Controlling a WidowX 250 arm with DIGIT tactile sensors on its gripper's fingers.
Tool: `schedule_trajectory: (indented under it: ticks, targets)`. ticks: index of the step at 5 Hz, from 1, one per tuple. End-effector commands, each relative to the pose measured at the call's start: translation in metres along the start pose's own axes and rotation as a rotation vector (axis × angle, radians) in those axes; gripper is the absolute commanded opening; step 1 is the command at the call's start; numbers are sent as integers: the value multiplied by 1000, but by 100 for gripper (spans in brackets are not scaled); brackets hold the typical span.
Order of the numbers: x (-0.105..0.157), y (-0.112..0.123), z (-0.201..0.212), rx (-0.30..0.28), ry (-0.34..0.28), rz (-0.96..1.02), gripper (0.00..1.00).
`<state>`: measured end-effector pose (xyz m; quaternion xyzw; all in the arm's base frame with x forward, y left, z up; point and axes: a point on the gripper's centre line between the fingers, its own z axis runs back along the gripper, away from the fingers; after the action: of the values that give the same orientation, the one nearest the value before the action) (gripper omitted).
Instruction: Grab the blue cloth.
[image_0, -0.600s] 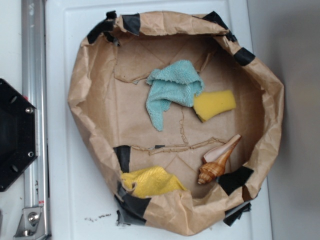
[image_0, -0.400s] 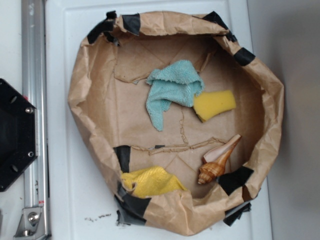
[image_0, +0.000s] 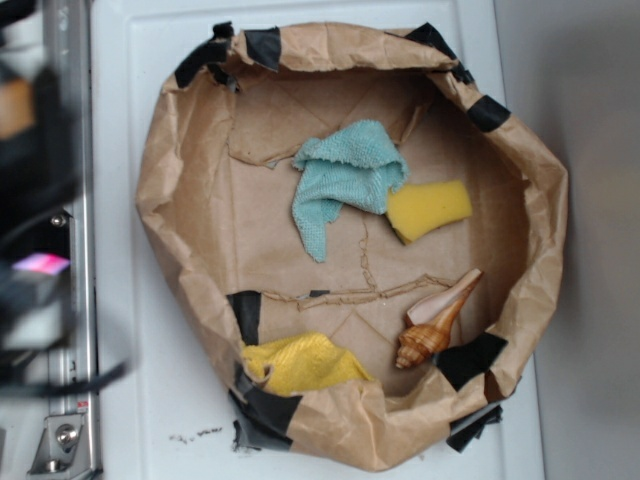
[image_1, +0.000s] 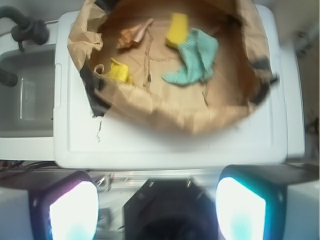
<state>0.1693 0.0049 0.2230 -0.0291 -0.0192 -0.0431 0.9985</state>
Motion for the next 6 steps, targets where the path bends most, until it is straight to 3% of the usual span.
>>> schedule_trajectory:
  ticks: [1, 2, 3, 4, 5, 6]
  targets:
    - [97, 28, -68, 135, -57, -86, 100]
    - [144, 23, -123, 220, 14, -261, 100]
    - [160, 26, -168, 192, 46, -339, 100]
    - [138, 29, -181, 233, 69, -384, 100]
    - [103, 28, -157, 200, 27, -379, 100]
    - [88, 27, -140, 187, -8, -337, 100]
